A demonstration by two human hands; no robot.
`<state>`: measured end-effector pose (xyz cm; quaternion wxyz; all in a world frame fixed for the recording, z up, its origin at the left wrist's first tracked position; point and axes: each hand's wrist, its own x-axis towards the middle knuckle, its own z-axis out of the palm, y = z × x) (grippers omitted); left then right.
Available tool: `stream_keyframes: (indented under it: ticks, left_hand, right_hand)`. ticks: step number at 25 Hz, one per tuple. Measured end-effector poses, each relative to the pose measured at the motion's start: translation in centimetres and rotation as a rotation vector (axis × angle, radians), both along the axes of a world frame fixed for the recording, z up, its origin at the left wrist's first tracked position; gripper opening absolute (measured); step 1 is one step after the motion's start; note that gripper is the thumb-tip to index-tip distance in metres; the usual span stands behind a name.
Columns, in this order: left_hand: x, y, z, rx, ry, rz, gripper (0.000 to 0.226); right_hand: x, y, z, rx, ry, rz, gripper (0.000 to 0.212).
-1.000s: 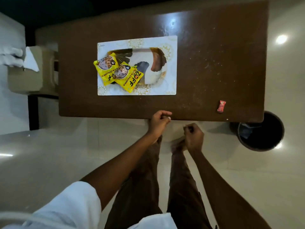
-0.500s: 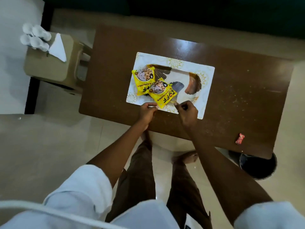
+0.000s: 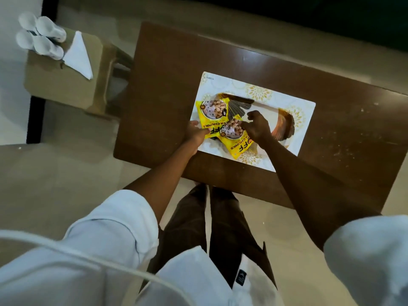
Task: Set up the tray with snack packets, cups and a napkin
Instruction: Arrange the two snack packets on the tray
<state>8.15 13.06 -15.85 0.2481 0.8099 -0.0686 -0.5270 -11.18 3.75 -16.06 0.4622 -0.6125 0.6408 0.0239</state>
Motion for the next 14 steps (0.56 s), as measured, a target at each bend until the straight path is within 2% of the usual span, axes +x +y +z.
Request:
stream_keyframes:
  ticks: [2,4,7,9,12,14]
  left_hand:
    - [0.0,-1.4,-1.2,0.004,-0.072,-0.032,0.059]
    - [0.6,-1.8,-2.7,0.036,-0.165,-0.074,0.048]
    - [0.8,-1.9,-4.7,0.09,-0.267,-0.31,0.045]
    - [-0.2,-2.3,-5.2,0.065,-0.327,-0.436,0.041]
    - [-0.1,-3.9,-5.1,-0.079,-0.404,-0.518,0.045]
    - [1.6,-5.9,-5.0,-0.177,-0.415,-0.665,0.05]
  right_hand:
    - [0.9,-1.2,-1.4,-0.04,-0.042,0.003,0.051]
    - [3.3,-2.4,-2.9,0.04,-0.115,0.006,0.056]
    - [5.0,-2.9,-4.5,0.131,-0.169,-0.026,0.064]
    - [4.6,-3.1,-5.4,0.063,-0.132,-0.004,0.062]
    - [5.6,-3.9,-5.8,-0.145,0.01,0.216,0.069]
    - [6.9,-5.2,-6.1,-0.16,-0.035,0.315,0.066]
